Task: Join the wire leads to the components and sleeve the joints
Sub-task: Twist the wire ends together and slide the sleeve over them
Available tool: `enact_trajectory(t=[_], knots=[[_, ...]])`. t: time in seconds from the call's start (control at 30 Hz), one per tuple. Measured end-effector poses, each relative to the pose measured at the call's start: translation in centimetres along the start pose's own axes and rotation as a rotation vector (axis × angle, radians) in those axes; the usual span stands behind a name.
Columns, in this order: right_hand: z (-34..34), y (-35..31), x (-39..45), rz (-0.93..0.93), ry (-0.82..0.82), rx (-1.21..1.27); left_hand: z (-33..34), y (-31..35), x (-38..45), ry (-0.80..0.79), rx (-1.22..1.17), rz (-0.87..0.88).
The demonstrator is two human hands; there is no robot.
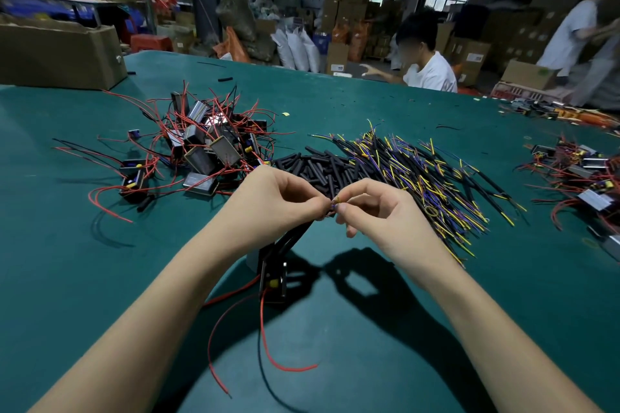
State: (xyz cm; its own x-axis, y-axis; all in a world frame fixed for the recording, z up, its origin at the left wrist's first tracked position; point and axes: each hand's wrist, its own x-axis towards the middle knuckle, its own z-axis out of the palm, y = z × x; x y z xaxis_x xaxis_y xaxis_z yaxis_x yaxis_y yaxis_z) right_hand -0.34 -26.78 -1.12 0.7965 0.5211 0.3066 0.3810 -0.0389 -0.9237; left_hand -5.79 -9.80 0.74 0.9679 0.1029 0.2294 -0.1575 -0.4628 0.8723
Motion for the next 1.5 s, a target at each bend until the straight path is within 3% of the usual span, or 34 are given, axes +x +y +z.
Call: enact_trajectory(t=[0.17,0.33,0.53,0.63,0.8,1.03,1.27,1.4,1.5], knots=[[0.3,0.0,0.0,-0.068,0.057,-0.090,0.4,0.3,-0.1,0.072,0.123,0.082],[0.3,0.1,-0.2,-0.202,0.092,-0.302,0.4,0.3,-0.1,0.046,0.171,0.101],[-0.1,0.0,-0.2,-0.423,0.078,-0.633,0.5,0.1,0.1,-0.051,-0.026,-0.062],[-0.1,0.0,-0.2,-0.318,0.072,-0.497,0.5,0.0,0.0,-0.083,-0.092,-0.047],[-0.5,0.2,0.0,-0.012,-0.005,-0.201,0.6,0.2,-0.2,-0.099,0.109,0.083],[-0.5,0.2,0.1,0.160,-0.113,-0.045,0.3,0.8,-0.6,-0.121,0.348,0.169],[-0.6,-0.1,0.1,0.080,-0.094,-0.098,0.5,0.8,-0.6,-0.062,0.387,0.248],[-0.7,-0.3,-0.1,-0.003,-0.056,-0.219,0.6,0.4,-0.3,-0.056,0.273,0.158],[-0.5,-0.6,-0.3,-0.208,0.006,-0.431,0.6,0.2,-0.2,-0.086,0.145,0.040]])
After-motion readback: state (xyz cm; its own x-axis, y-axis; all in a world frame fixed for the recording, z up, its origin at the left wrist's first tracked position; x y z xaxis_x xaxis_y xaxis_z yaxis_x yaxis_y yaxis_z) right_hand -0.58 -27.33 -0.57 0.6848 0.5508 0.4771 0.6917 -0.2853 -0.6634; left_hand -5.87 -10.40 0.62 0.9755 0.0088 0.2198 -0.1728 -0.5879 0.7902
